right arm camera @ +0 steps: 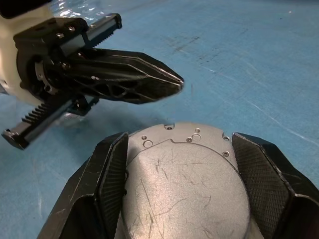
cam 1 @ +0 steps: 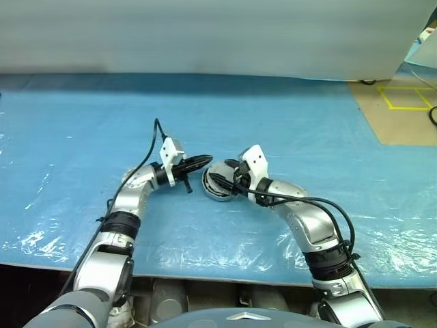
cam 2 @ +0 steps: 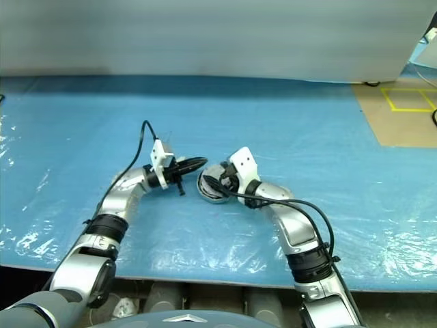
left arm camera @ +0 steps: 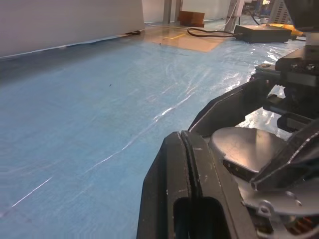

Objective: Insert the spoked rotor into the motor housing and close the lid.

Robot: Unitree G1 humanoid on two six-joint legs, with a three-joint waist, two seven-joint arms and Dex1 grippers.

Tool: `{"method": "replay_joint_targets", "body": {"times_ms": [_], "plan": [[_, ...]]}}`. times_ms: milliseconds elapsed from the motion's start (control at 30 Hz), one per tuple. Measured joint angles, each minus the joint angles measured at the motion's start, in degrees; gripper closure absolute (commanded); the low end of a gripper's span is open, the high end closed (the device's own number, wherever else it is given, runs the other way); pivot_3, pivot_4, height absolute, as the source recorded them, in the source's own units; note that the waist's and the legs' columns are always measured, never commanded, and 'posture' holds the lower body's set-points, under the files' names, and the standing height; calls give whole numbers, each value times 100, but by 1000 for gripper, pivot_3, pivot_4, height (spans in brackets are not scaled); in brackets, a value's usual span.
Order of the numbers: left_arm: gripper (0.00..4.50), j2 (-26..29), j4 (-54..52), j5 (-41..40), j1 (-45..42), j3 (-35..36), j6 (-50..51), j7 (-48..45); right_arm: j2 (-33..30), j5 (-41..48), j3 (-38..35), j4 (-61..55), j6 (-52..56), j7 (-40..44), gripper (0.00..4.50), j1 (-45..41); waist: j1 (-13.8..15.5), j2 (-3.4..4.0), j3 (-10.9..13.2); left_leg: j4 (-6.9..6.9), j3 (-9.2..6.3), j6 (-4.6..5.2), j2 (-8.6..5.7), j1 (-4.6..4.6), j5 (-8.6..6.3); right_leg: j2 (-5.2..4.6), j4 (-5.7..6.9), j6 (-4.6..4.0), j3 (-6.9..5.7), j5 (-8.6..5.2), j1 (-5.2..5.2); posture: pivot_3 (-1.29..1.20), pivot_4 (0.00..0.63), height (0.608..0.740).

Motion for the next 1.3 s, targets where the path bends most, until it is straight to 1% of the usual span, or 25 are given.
{"method": "replay_joint_targets", "body": {"times_ms": [133,367,533,700,800,833,933,1033,1167,1300], "plan": [[4500,117,18,1,39,33,-20,29,-168,-149,193,109,-320,170,1467,-31,2,0,0,2,0,0,0,-3,0,0,0,0,0,0,0,0,150,740],[4500,136,46,1,28,67,-56,144,-537,-600,671,211,-762,384,1467,-225,0,0,0,4,0,0,0,-1,0,0,1,0,-1,0,1,0,150,740],[4500,137,38,-35,34,66,-27,133,-749,-635,748,204,-857,691,1467,-276,12,-1,-1,4,0,1,-1,-2,0,-1,1,0,0,0,2,0,150,740],[4500,282,-588,-289,351,34,337,-319,-909,-543,731,152,-857,945,1467,-251,15,-2,-2,1,0,3,1,-5,0,0,1,-2,-4,-1,2,0,150,740],[4500,564,-1019,-321,627,22,453,-524,-972,-508,685,143,-859,1022,1467,-250,16,-1,-2,2,0,4,2,-3,-1,-1,2,-4,-4,-3,3,0,150,740],[4500,649,-1135,-328,730,22,480,-560,-974,-489,666,146,-847,1034,1467,-250,18,-1,-2,3,0,4,1,-3,-1,-1,2,-22,-4,-13,3,0,150,740],[4500,851,-1273,-323,1012,21,485,-652,-969,-339,569,168,-716,1097,1467,-244,18,-1,-2,7,0,5,2,-3,-1,-1,2,-24,-3,-14,4,0,150,740],[4500,974,-1342,-301,1208,20,474,-683,-854,-112,390,203,-339,1097,1467,-286,16,-1,-2,9,0,5,4,-2,-1,-1,5,-25,-3,-15,4,0,150,740],[4500,986,-1341,-268,1306,18,355,-650,-740,-17,310,216,85,986,1467,-417,9,-1,-3,15,1,5,4,-1,-1,-1,9,-26,-3,-15,3,0,150,740],[4500,939,-1339,-257,1369,6,271,-614,-522,-39,297,191,410,632,1467,-492,-2,-1,-3,21,3,4,5,9,-1,-1,18,-28,2,-16,4,0,150,740]]}}
